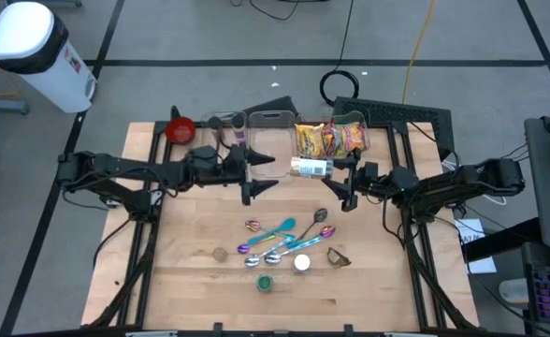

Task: Pick & Place Food Item
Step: Put the gold seasoning bottle into the left transparent bin

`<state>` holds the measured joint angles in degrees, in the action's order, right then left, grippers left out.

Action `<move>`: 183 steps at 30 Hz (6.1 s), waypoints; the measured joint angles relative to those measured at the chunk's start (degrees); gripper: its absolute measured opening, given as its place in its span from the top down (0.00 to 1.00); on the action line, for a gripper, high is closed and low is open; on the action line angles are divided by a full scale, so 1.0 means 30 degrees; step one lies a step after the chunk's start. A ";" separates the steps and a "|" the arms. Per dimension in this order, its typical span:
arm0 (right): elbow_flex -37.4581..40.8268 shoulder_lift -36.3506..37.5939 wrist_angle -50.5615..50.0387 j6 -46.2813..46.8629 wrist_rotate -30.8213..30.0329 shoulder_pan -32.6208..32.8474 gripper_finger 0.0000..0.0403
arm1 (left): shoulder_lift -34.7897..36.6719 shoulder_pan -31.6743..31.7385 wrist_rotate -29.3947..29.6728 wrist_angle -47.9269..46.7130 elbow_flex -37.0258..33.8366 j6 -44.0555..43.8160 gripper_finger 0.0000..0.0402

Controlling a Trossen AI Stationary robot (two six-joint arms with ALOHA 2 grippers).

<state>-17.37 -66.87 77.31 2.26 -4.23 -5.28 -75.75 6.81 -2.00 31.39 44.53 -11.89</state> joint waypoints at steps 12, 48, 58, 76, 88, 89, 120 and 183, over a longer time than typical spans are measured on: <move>0.0000 0.0000 0.0328 0.0017 0.0007 0.0000 0.37 | -0.0350 -0.0382 0.4309 0.3240 0.0012 0.0829 0.04; 0.0000 0.0000 0.0942 0.0213 0.1425 0.0007 0.37 | -0.4120 -0.1480 0.3176 0.8483 0.0015 0.0687 0.07; -0.0035 -0.0007 0.0987 0.0388 0.1485 0.0044 0.37 | -0.4348 -0.1480 0.3190 0.8589 0.0007 0.2320 0.07; -0.0739 -0.0677 0.0506 0.1519 0.3980 0.0299 0.37 | -0.6626 -0.2320 0.1642 0.8417 0.2515 0.6057 0.07; -0.0729 -0.0372 0.0566 0.1532 0.3978 0.0299 0.37 | -0.6146 -0.2624 0.1158 0.7879 0.2506 0.6357 0.07; -0.0729 -0.0372 0.0563 0.1532 0.3985 0.0299 0.37 | -0.6146 -0.2624 0.1158 0.7779 0.2514 0.6295 0.07; -0.0707 0.1884 -0.5674 0.2221 0.1748 -0.0886 0.15 | 0.1439 -0.2850 0.7274 -0.4279 0.2480 0.6160 0.32; -0.0707 0.2419 -0.7459 0.2483 0.1932 -0.1532 0.21 | -0.8601 1.1536 0.0007 -2.8426 1.1774 0.2572 0.32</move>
<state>-19.49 -59.61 54.94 9.70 1.57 -9.87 -101.56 41.42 -1.98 -53.89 79.85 -4.17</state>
